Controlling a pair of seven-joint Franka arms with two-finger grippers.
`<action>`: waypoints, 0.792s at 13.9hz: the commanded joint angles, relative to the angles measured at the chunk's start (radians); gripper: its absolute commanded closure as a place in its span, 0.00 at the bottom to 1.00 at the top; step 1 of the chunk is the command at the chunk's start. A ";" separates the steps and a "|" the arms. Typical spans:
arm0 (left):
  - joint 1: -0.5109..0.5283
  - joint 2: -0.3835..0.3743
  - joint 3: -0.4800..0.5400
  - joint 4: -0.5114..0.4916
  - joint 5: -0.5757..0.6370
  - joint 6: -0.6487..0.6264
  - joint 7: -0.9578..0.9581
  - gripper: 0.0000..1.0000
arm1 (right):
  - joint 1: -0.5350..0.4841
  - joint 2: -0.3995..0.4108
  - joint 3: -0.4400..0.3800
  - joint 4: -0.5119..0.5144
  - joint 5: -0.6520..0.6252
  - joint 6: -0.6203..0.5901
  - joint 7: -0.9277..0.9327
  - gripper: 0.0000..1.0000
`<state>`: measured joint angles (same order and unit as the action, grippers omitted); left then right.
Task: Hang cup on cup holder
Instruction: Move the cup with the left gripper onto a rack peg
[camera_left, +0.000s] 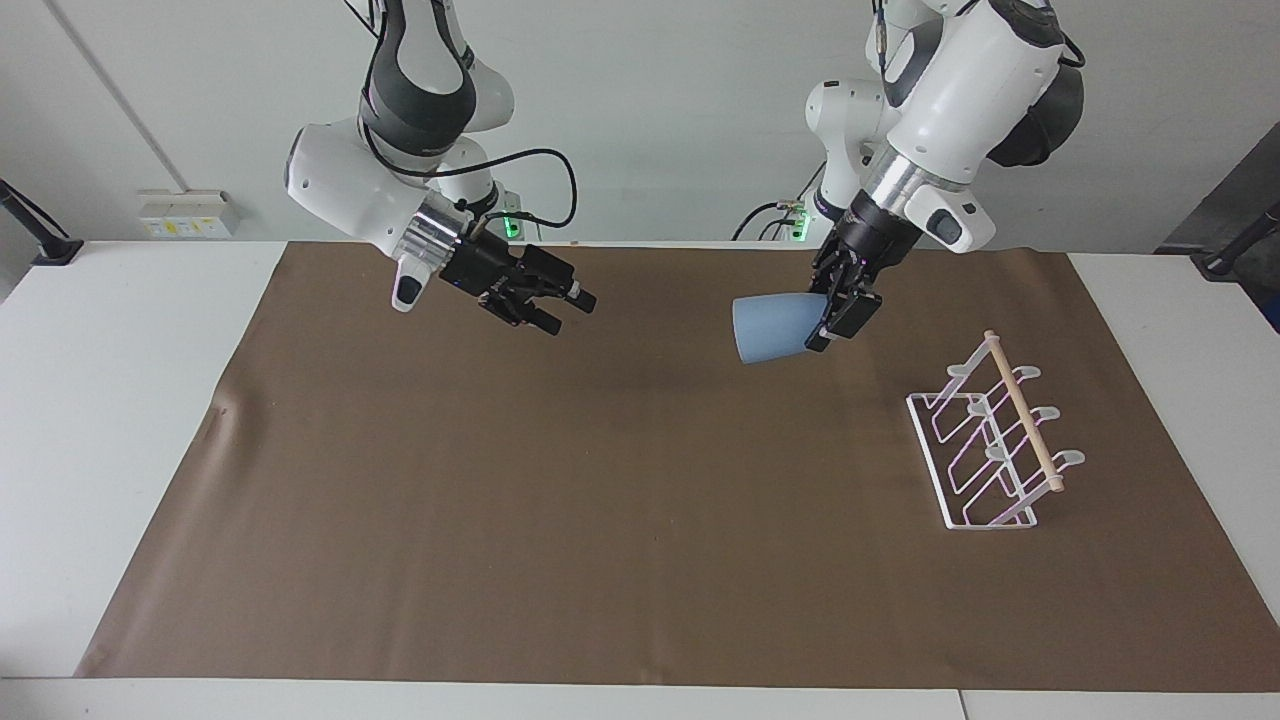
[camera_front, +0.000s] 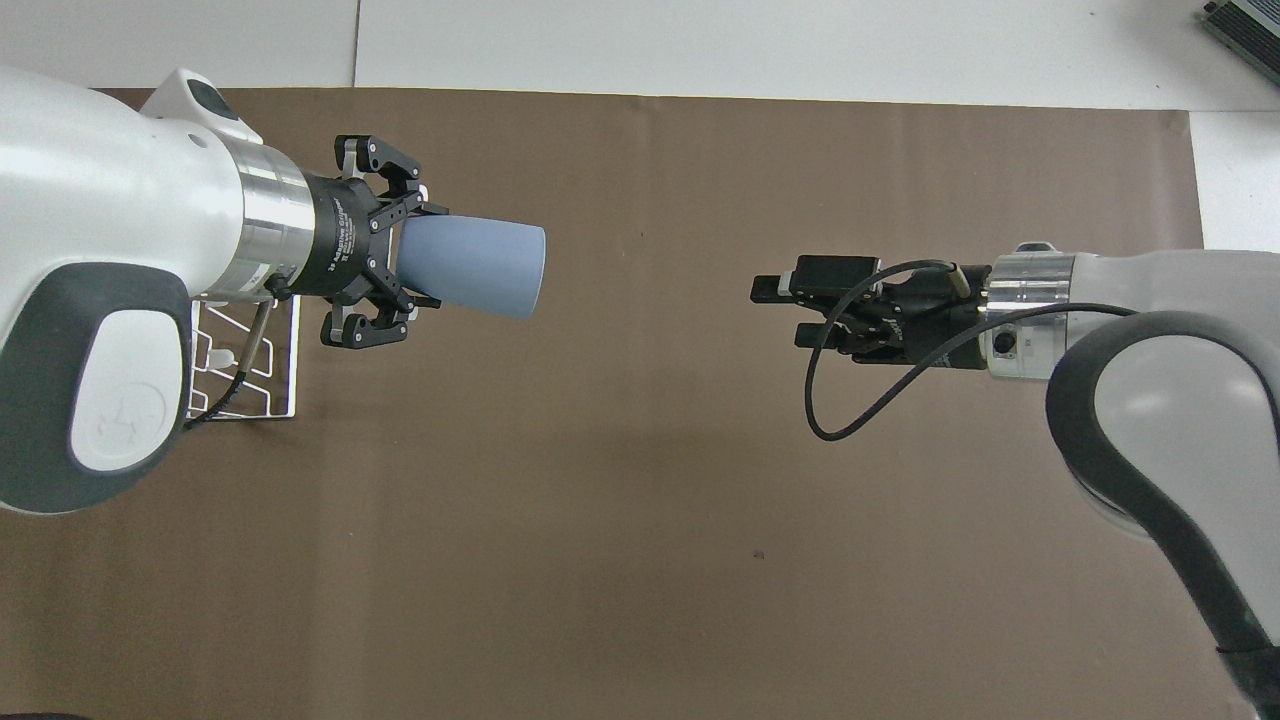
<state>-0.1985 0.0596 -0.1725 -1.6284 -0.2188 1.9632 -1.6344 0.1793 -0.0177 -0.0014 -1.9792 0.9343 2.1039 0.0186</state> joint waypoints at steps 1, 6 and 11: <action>0.045 -0.067 -0.002 -0.096 0.055 0.025 0.166 1.00 | -0.018 0.019 0.008 0.042 -0.258 0.011 0.030 0.00; 0.106 -0.089 -0.002 -0.148 0.186 0.048 0.563 1.00 | -0.033 0.019 0.006 0.045 -0.734 0.002 0.044 0.00; 0.166 -0.122 -0.002 -0.315 0.245 0.367 0.924 1.00 | -0.073 0.018 0.003 0.080 -0.931 -0.085 0.044 0.00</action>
<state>-0.0742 -0.0083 -0.1687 -1.8333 0.0044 2.2259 -0.8087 0.1226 -0.0105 -0.0058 -1.9439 0.0667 2.0829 0.0499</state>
